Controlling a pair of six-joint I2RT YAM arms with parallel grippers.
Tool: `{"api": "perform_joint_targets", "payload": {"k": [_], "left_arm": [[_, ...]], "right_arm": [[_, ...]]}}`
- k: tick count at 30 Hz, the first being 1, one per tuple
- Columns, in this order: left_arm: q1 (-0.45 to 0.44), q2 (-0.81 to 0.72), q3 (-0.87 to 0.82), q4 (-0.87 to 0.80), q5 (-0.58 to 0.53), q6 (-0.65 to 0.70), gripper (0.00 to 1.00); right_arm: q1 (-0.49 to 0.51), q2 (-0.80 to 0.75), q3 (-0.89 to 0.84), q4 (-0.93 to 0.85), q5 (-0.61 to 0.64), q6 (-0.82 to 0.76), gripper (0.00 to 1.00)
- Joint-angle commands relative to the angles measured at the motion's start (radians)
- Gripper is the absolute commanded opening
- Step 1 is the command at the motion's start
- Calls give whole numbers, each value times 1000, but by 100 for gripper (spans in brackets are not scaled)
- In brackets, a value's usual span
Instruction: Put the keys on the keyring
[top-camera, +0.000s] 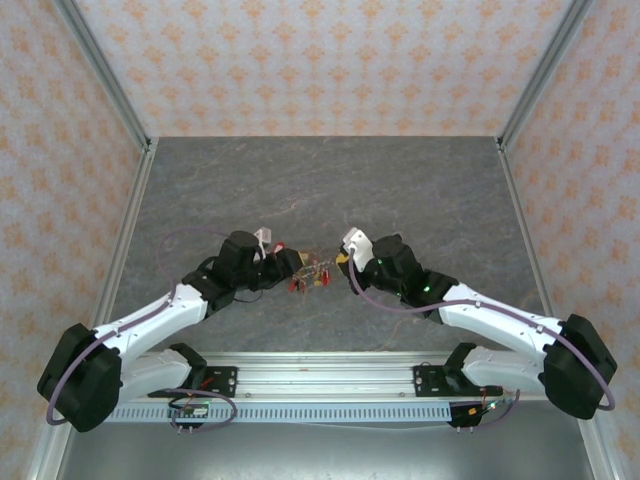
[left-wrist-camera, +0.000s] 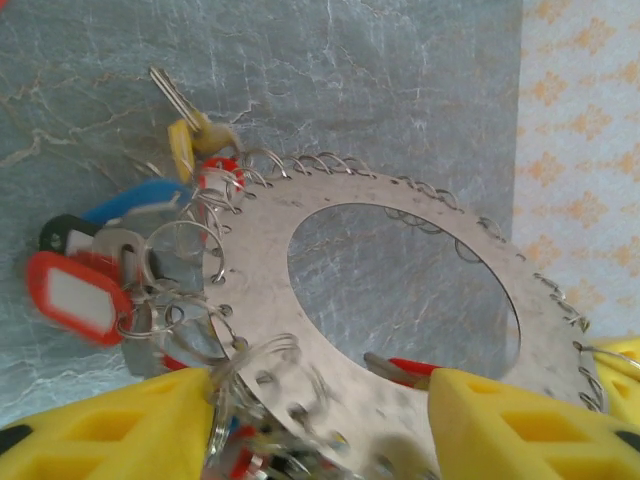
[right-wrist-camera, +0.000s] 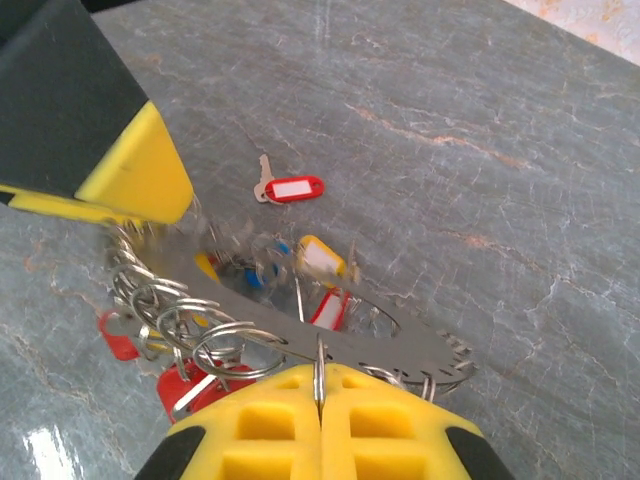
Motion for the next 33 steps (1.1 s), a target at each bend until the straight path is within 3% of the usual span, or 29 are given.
{"api": "perform_joint_targets", "payload": {"k": [1,8,13,17,19,22,24,27,31,33], "left_arm": [[0,-14,43,-70,15,86,61],[0,-85,78,-177,-40,205,68],[0,-154,115,-205,-111,347,71],[0,-236,67,-91,-124,499,74],[0,-287,22,-20,-110,586,75],[0,-365,-37,47,-80,714,76],[0,-411,-63,54,-62,790,76],[-1,-447,-79,50,-42,840,76],[-1,-450,-73,27,-29,853,74],[0,-443,-67,9,-18,871,73]], "right_arm": [[-20,-19,0,-12,-67,-30,0],[-83,6,62,-93,-205,-97,0],[-85,21,112,-200,-334,-365,0],[-84,40,159,-260,-418,-513,0],[-94,53,192,-254,-476,-453,0],[-157,114,253,-259,-684,-342,0],[-177,162,277,-299,-755,-345,0],[-225,236,286,-265,-877,-227,0],[-230,360,369,-335,-820,-54,0],[-237,432,455,-449,-841,-62,0]]}}
